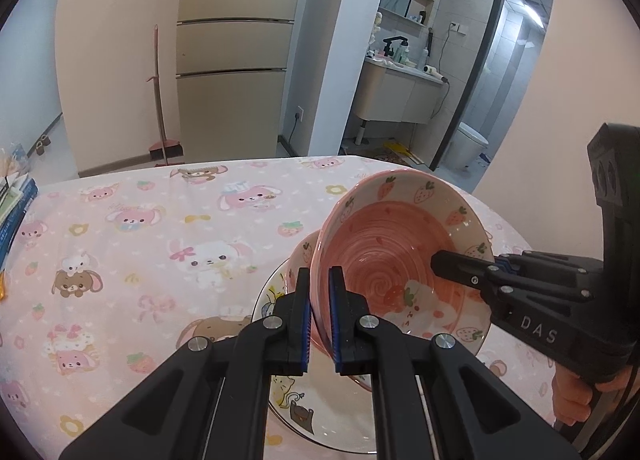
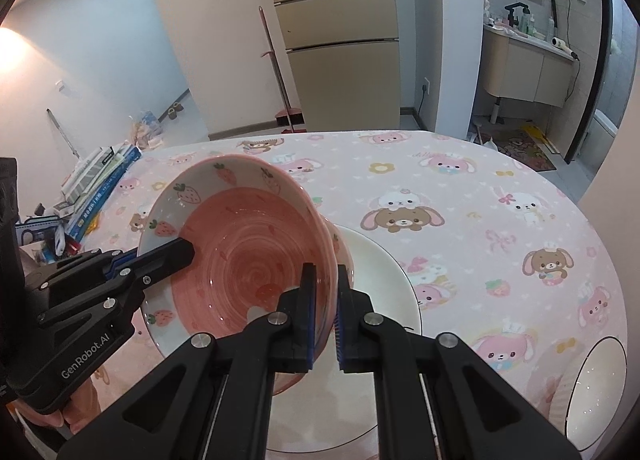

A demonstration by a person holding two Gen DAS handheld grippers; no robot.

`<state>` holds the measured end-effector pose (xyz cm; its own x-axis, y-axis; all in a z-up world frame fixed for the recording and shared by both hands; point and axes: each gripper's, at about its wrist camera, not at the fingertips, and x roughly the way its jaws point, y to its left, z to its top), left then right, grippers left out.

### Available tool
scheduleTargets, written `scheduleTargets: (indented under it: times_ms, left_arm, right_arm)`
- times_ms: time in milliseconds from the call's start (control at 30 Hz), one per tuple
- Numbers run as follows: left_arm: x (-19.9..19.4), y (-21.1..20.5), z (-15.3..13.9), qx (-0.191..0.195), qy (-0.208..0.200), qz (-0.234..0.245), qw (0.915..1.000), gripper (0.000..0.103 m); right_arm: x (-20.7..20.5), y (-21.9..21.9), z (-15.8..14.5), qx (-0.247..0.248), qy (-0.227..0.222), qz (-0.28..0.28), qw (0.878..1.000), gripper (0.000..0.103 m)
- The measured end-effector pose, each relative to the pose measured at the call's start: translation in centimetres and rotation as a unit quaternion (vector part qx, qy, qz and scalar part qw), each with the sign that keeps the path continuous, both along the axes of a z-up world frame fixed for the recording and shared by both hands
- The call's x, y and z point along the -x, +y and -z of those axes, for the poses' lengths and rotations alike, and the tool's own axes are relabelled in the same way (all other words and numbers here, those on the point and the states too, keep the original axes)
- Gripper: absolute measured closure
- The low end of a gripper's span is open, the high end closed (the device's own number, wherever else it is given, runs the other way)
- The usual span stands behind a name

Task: Organize plates and bowls
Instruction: 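Lower the pink bowl into the first pink bowl and open both grippers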

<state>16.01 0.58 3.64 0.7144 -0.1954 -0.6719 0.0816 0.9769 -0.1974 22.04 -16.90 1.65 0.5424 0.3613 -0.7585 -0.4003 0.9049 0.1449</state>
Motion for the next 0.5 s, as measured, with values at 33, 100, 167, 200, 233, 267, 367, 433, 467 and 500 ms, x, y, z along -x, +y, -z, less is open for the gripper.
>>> scheduleTargets:
  times_ms: [33,100,167,200,233,267,367,433,467,500]
  left_arm:
    - [0.0,-0.1,0.0,-0.002,0.0,0.0,1.0,0.094]
    - [0.0,-0.2,0.2,-0.008,-0.003,-0.001,1.0,0.094]
    - [0.0,-0.4,0.3,-0.016,-0.005,-0.001,0.9999,0.094]
    - [0.0,-0.5,0.4,-0.019,-0.005,-0.002,0.9998,0.094]
    - [-0.1,-0.5,0.6,-0.022,-0.006,-0.002,0.9997,0.094]
    - [-0.1,-0.5,0.8,-0.023,-0.007,-0.002,0.9997,0.094]
    - [-0.1,-0.7,1.0,-0.031,-0.01,-0.004,0.9995,0.094]
    - [-0.2,-0.9,1.2,-0.036,-0.014,-0.006,0.9992,0.094]
    - [-0.2,-0.9,1.3,-0.039,-0.017,-0.006,0.9991,0.094]
    - [-0.2,-0.9,1.3,-0.042,-0.019,-0.007,0.9989,0.094]
  right_arm:
    - [0.0,0.0,0.2,0.001,-0.002,0.0,1.0,0.095]
    - [-0.1,0.2,0.5,0.005,-0.005,0.0,1.0,0.095]
    - [-0.1,0.3,0.7,0.009,-0.008,0.0,1.0,0.095]
    - [-0.1,0.3,0.9,0.01,-0.009,0.001,1.0,0.095]
    - [-0.1,0.3,1.0,0.011,-0.01,0.003,1.0,0.095]
    - [-0.1,0.4,1.1,0.012,-0.013,0.005,1.0,0.095]
    - [0.2,0.7,1.4,0.022,-0.03,0.009,0.999,0.095]
    - [0.5,0.8,1.4,0.031,-0.046,0.01,0.998,0.094]
    - [0.6,0.9,1.5,0.034,-0.052,0.01,0.998,0.094]
    - [0.7,0.9,1.5,0.035,-0.058,0.011,0.998,0.094]
